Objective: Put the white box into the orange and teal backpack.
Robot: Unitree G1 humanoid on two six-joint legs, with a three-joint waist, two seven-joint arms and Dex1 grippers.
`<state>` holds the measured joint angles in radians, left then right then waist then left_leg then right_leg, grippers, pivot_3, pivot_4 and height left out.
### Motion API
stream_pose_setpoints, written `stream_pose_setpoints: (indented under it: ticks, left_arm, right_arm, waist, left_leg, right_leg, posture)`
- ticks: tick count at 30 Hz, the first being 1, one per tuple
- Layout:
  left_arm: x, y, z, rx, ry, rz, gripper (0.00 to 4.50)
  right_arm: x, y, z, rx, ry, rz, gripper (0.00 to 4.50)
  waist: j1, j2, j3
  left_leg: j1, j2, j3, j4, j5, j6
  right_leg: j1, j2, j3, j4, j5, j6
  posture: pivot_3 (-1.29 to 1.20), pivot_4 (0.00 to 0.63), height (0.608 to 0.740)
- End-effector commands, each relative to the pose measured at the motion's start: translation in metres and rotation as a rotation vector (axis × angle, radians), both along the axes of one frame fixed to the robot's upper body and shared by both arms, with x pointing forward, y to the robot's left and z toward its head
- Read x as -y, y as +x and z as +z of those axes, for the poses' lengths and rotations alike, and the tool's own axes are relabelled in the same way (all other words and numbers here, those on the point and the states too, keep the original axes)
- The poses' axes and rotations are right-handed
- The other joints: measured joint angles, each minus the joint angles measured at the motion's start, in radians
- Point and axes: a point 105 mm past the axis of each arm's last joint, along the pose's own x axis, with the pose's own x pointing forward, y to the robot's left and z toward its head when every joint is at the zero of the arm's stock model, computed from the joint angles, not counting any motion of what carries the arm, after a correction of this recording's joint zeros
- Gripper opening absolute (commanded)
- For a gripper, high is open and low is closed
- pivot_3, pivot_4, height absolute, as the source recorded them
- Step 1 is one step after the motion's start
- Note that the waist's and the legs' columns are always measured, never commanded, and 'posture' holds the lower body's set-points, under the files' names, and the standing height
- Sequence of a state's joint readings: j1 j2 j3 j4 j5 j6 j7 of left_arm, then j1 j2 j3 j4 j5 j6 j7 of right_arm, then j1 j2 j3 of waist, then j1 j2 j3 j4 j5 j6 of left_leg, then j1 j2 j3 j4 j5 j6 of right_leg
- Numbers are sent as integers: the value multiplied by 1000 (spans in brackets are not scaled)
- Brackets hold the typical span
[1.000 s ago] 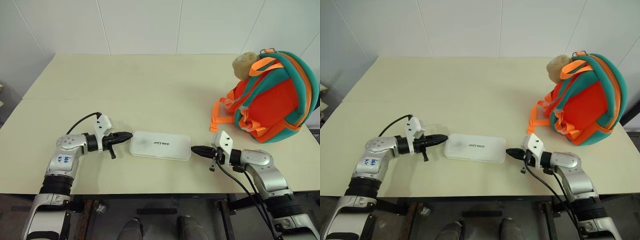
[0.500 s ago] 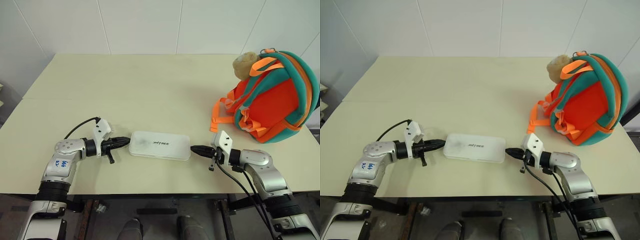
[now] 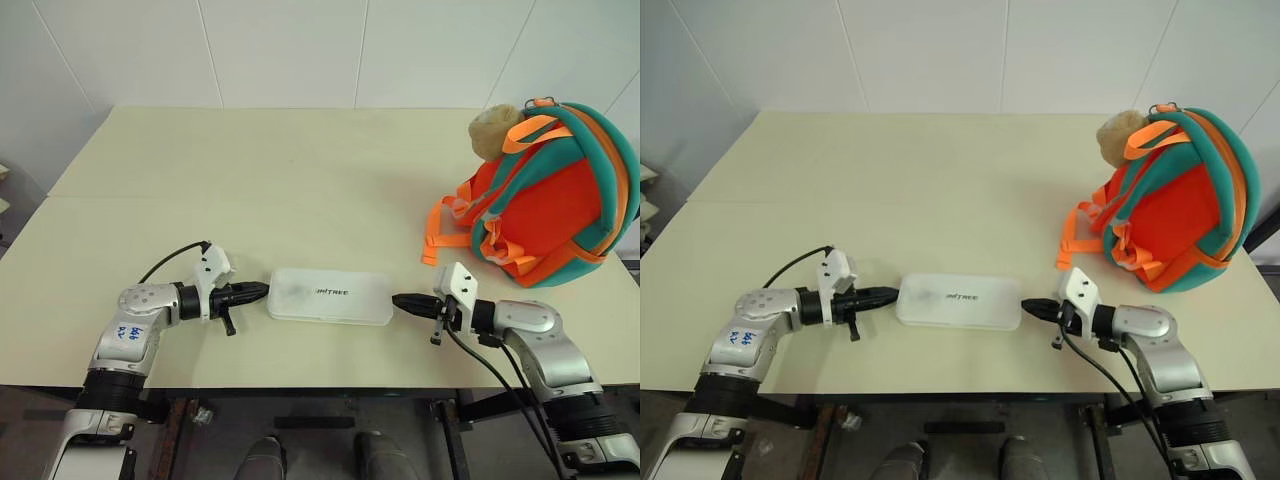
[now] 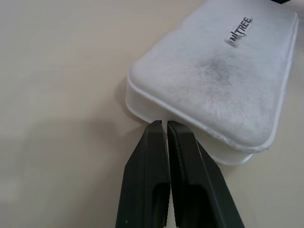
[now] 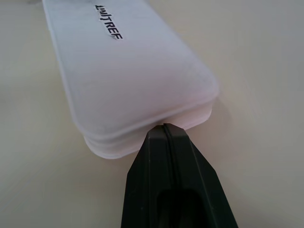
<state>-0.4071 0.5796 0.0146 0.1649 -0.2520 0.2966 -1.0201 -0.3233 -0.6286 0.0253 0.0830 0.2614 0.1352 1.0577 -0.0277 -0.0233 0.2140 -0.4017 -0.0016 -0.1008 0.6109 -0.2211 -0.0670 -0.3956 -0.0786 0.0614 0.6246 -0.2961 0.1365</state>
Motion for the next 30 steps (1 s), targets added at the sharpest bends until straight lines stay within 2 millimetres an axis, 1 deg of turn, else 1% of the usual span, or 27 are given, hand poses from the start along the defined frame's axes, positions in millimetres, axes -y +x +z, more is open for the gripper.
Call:
stream_pose_setpoints:
  ticks: [1,6,10,13,14,18,20,22,24,25,27,29,30]
  left_arm:
    - [16,-10,6,21,-40,-65,180]
    - [19,-13,6,20,-45,-66,180]
    - [17,-12,7,23,-35,-39,180]
    - [12,-10,10,31,-17,-16,793]
    - [11,-10,11,35,-12,-10,1081]
    - [-5,-9,19,36,9,18,2419]
    - [-14,-8,22,26,18,33,3047]
    - [-19,-8,23,11,18,36,3729]
    - [-25,-11,26,-76,-17,18,4381]
    - [-26,-14,27,-122,-33,-8,4485]
    - [-29,-16,30,-227,-89,-28,4485]
    - [-31,-14,29,-369,-140,-3,4485]
    - [-31,-13,29,-412,-159,4,4485]
  right_arm:
    - [1,-5,12,38,9,26,0]
    - [4,-4,10,29,7,12,0]
    - [12,-2,10,-1,31,-23,0]
    - [20,0,15,-10,29,-35,596]
    - [22,0,17,-9,21,-33,903]
    - [44,6,30,24,-26,-71,2363]
    - [53,8,34,27,-47,-78,2992]
    - [57,8,35,23,-56,-75,3700]
    - [56,5,39,-25,-43,-42,4431]
    - [55,3,41,-57,-39,-26,4500]
    - [52,-3,42,-122,-38,8,4500]
    - [47,-10,42,-195,-39,48,4500]
    - [45,-12,42,-218,-38,58,4500]
  waist:
    - [0,0,0]
    - [-1,0,0]
    - [0,0,0]
    - [0,0,0]
    - [0,0,0]
    - [-1,0,0]
    - [-1,0,0]
    - [-1,0,0]
    - [-1,0,0]
    - [-1,0,0]
    - [-1,1,0]
    - [-2,0,0]
    - [-2,1,0]
  left_leg:
    - [0,0,0,0,0,0]
    - [0,0,0,0,0,0]
    - [0,0,0,0,0,0]
    - [0,0,0,0,0,0]
    - [0,0,0,0,0,0]
    - [0,0,0,0,0,0]
    - [0,0,0,0,0,0]
    - [0,0,0,-1,0,0]
    - [0,0,0,-1,0,0]
    - [-1,0,0,-1,0,0]
    - [-1,0,0,-1,0,0]
    - [-1,0,0,-1,0,1]
    - [-1,0,0,0,0,1]
  right_leg:
    - [0,0,0,0,0,0]
    - [0,0,0,0,0,0]
    - [0,0,0,0,0,0]
    - [0,0,0,-1,0,0]
    - [0,0,0,-1,0,0]
    - [0,0,0,-2,0,0]
    - [0,0,0,-2,0,0]
    - [0,0,0,-2,0,0]
    - [0,0,0,-3,0,0]
    - [0,0,0,-2,0,0]
    - [0,0,0,-2,0,0]
    - [0,0,0,-2,0,0]
    - [0,0,0,-2,0,0]
  posture:
    - [0,150,740]
    - [0,150,740]
    - [0,150,740]
    - [0,150,740]
    - [0,150,740]
    - [0,150,740]
    - [0,150,740]
    - [0,150,740]
    - [0,150,740]
    - [0,150,740]
    - [0,150,740]
    - [0,150,740]
    - [0,150,740]
